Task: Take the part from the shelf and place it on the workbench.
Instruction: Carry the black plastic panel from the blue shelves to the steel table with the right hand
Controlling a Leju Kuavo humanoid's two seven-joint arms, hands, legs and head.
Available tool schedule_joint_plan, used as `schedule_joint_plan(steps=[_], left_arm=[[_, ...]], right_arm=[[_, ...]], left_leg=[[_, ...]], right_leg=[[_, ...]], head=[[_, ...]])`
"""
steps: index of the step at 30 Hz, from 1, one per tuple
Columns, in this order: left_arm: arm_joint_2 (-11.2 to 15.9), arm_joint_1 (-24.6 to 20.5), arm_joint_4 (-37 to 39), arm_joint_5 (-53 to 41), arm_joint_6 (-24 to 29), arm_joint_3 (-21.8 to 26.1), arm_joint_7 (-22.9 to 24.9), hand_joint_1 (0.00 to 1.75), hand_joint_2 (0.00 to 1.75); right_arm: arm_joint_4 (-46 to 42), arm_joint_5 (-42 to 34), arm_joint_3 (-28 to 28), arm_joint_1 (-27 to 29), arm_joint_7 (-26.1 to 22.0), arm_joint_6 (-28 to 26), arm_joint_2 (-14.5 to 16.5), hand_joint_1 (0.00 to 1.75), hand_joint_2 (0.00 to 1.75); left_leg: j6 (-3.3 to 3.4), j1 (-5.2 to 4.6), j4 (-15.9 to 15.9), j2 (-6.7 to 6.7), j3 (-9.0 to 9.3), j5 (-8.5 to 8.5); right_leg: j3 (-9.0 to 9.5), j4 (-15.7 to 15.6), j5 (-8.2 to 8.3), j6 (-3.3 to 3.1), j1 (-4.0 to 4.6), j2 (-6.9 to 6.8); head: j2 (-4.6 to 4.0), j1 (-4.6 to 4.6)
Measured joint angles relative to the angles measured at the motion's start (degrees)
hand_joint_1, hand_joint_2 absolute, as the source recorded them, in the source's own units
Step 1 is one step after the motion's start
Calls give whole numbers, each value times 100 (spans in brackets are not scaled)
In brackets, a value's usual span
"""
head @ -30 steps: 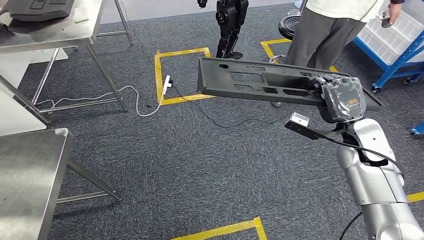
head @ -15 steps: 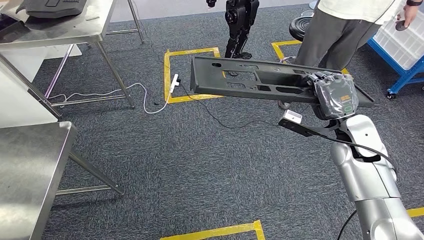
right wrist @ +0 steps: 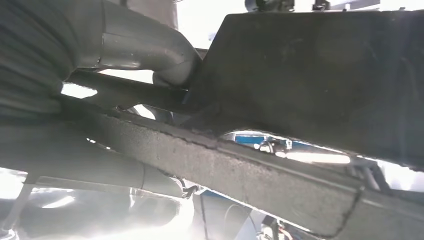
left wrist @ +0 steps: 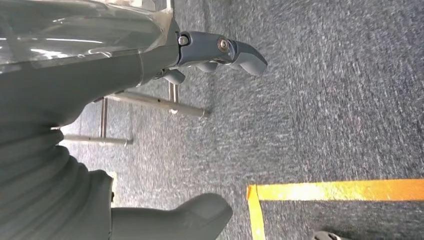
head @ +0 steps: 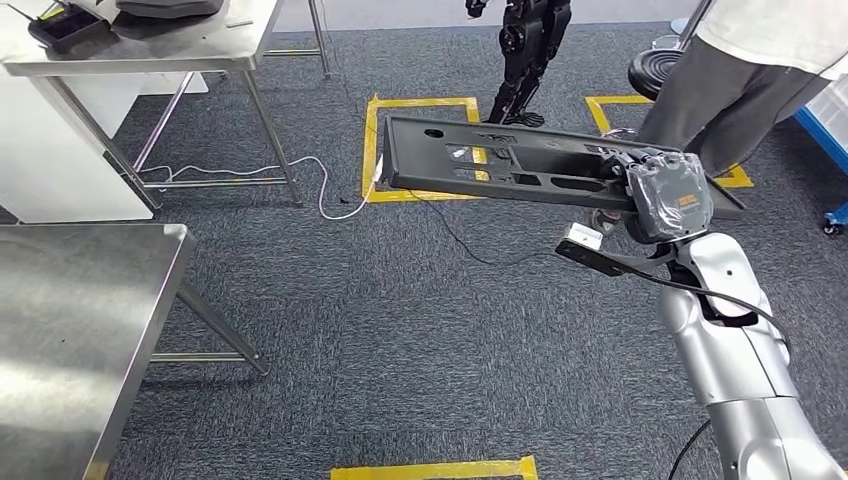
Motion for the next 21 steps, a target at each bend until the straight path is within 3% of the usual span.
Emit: schedule_joint_plan(steps=[2, 4, 6, 8, 10, 11, 12, 13, 14, 16, 18, 20, 21], left_arm=[[-3, -1, 0, -2, -5, 2, 0, 0, 175], [-7, 17, 0, -5, -10, 3, -1, 0, 175], [-14, 48, 0, -13, -18, 3, -8, 0, 175], [-18, 58, 0, -21, -23, 3, -26, 0, 175], [-22, 56, 0, -22, -23, 3, -42, 0, 175], [-25, 58, 0, -22, -24, 3, -45, 0, 175], [-28, 63, 0, -22, -25, 3, -46, 0, 175], [-30, 68, 0, -22, -25, 3, -47, 0, 175], [-30, 70, 0, -25, -25, 3, -49, 0, 175], [-27, 56, 0, -32, -25, 3, -55, 0, 175], [-25, 38, 0, -47, -25, 3, -62, 0, 175], [-20, 37, 0, -69, -25, 3, -66, 0, 175], [-21, 41, 0, -80, -25, 3, -66, 0, 175]], right_arm=[[25, 12, 4, -34, -9, 1, 15, 169, 175], [54, 26, 14, -56, -19, -1, 38, 169, 175], [73, 32, 31, -75, -24, -9, 69, 169, 175], [78, 37, 46, -89, -27, -31, 90, 169, 175], [84, 43, 62, -88, -29, -50, 97, 169, 175], [91, 46, 71, -87, -30, -54, 99, 169, 175], [97, 48, 79, -86, -30, -55, 102, 169, 175], [103, 49, 86, -86, -30, -56, 104, 169, 175], [105, 51, 91, -87, -30, -56, 108, 169, 175], [104, 58, 93, -93, -30, -60, 110, 169, 175], [103, 67, 93, -98, -26, -68, 108, 169, 175], [99, 76, 94, -92, -20, -74, 108, 169, 175], [94, 80, 94, -87, -16, -75, 107, 169, 175]], left_leg=[[-89, 11, 94, -78, -54, -49], [-149, 27, 127, -135, -106, -54], [-194, 51, 207, -97, -153, -107], [-251, 70, 644, 79, -352, -369], [-291, 82, 1423, 224, -741, -723], [-292, 85, 1714, 248, -897, -809], [-280, 83, 1805, 259, -955, -789], [-256, 78, 1658, 271, -889, -666], [-218, 66, 1303, 309, -707, -474], [-128, 0, 512, 537, -295, -190], [-67, -71, 184, 667, -136, -136], [-23, -75, 132, 553, -119, -106], [-4, -65, 79, 496, -85, -75]], right_leg=[[245, -489, 162, -14, -17, 59], [270, -532, 179, -120, 13, 35], [273, -537, 197, -190, 10, -24], [284, -543, 199, -249, 10, -91], [285, -543, 186, -285, 43, -174], [285, -543, 180, -294, 60, -220], [288, -543, 173, -304, 76, -267], [295, -543, 167, -312, 91, -313], [307, -543, 159, -321, 103, -359], [331, -547, 140, -326, 132, -452], [343, -555, 121, -304, 145, -548], [346, -563, 100, -266, 151, -622], [341, -537, 78, -246, 151, -581]], head=[[0, 2], [0, -2], [0, -10], [0, -33], [0, -48], [0, -45], [0, -47], [0, -46], [0, -46], [0, -43], [0, -43], [0, -45], [0, -40]])
